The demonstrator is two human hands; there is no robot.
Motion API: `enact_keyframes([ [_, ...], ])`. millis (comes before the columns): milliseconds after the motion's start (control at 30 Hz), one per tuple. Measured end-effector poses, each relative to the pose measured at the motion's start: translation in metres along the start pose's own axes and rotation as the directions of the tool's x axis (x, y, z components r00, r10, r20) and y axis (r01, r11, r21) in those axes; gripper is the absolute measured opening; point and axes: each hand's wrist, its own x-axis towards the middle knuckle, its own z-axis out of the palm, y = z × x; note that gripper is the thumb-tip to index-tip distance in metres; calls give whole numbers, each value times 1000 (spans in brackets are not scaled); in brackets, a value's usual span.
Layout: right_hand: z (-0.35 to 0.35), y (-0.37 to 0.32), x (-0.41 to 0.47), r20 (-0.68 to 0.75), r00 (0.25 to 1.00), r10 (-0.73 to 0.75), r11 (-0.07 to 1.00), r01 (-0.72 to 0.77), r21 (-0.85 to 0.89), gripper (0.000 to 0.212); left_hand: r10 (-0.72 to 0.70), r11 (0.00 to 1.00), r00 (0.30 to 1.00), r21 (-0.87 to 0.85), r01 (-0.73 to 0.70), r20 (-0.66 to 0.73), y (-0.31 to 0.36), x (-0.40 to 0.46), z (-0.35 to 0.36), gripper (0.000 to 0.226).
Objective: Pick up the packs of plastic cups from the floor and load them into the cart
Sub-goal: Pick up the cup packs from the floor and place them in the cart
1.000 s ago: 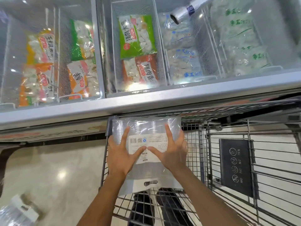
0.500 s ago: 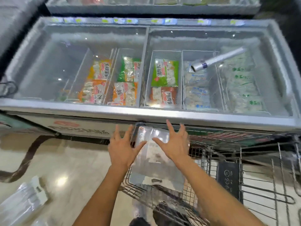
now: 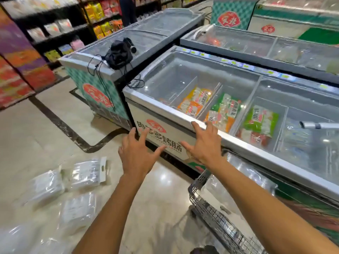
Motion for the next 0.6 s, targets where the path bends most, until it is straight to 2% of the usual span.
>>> enact_keyframes([
  [167, 3, -125, -19, -25, 968, -249, 968, 250, 40, 85, -210, 978, 973, -16, 209, -95, -114, -40, -70, 90],
  [333, 22, -237, -31, 13, 886, -463, 886, 462, 41, 85, -426, 902, 890, -6, 431, -163, -216, -83, -121, 85],
  [600, 79, -376, -34, 88, 758, -646, 763, 644, 54, 79, -611, 780, 761, 0, 626, -220, -335, -114, -149, 81],
])
